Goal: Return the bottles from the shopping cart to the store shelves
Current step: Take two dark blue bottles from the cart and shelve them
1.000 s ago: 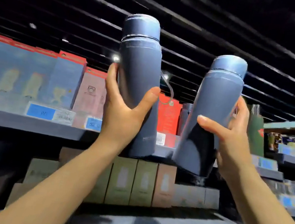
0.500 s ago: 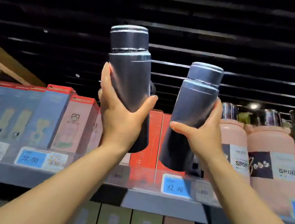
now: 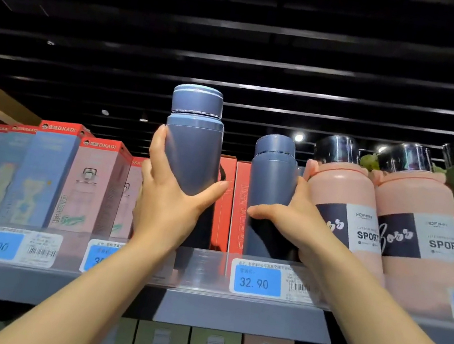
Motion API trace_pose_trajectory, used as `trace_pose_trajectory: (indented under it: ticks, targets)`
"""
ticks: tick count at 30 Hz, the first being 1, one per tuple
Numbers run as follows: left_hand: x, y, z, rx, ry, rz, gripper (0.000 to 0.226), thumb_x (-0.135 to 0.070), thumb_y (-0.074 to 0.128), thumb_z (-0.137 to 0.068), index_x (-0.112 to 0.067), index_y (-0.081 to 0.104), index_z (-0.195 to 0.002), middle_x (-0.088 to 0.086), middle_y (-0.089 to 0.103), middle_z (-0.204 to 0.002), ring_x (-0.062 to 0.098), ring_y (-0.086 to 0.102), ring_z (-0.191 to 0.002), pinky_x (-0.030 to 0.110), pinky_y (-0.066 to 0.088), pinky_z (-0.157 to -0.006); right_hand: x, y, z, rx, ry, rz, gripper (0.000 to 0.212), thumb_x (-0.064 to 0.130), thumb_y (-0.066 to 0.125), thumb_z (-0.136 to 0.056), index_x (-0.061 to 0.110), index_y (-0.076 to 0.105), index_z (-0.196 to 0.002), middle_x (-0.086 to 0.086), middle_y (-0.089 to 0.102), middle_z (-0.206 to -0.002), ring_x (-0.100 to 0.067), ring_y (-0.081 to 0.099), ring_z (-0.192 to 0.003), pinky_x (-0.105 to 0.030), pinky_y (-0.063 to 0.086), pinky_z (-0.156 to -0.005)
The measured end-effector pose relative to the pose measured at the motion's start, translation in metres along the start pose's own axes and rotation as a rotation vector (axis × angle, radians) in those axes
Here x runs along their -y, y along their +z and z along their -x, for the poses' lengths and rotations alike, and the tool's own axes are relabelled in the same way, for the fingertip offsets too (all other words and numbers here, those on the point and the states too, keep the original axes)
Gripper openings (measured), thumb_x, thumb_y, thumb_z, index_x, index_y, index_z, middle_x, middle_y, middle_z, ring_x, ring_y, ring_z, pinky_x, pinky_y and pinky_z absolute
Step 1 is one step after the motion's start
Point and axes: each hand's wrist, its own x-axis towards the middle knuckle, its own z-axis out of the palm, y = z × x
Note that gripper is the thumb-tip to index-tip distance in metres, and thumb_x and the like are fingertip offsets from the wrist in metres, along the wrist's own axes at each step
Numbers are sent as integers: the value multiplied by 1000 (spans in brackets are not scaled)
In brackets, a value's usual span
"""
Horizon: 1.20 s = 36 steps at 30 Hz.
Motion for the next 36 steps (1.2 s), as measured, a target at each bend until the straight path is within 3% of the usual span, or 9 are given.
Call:
trace_pose_trajectory:
  ticks: [4,7,9,17,23,31,36]
  targets:
    - [1,1,0,31,-38,-41,111,-55,78,-69,-43,0,-147,1,30,-147,25,44,-123,41,42,-90,8,2,13,-117,-29,297,78,41,75,-68,23,31,-131,-4,60,-111,-29,62,-96,-45,52,-86]
    - [1,1,2,92,-18,-106,110,-57,75,-70,-44,-4,-146,2,29,-147,28,46,-124,40,41,-86,9,5,31,-248,-116,653,108,58,68,-73,22,1,-150,-8,52,-132,-36,56,-113,-43,47,-90]
    - [0,1,3,135,12,-132,110,-58,74,-71,-45,-6,-146,2,32,-144,27,48,-120,37,40,-82,6,7,41,-272,-147,768,121,65,68,-71,25,-15,-149,-7,50,-135,-35,55,-116,-42,46,-85]
    - [1,3,3,167,6,-133,110,-60,71,-72,-46,-9,-145,3,35,-139,28,49,-118,38,39,-80,0,9,39,-302,-135,793,103,54,68,-75,31,-1,-148,-9,57,-120,-34,58,-105,-37,39,-71]
    - [3,3,-1,181,-53,-120,111,-62,71,-71,-43,-9,-145,4,34,-141,29,48,-120,43,43,-87,3,10,44,-366,-117,898,96,60,67,-75,28,13,-147,-6,42,-134,-33,47,-120,-41,43,-84]
    - [0,3,-6,303,-126,-91,110,-58,74,-70,-42,-4,-146,3,38,-142,29,51,-117,49,47,-91,-1,10,49,-417,-176,783,99,76,58,-70,30,15,-147,-2,33,-138,-28,45,-122,-40,45,-83]
    - [-3,16,-12,338,-242,-5,114,-54,79,-66,-45,-4,-143,5,46,-133,32,54,-111,50,48,-92,-4,9,49,-445,-265,690,92,72,59,-73,30,21,-145,1,37,-135,-24,43,-121,-40,45,-83]
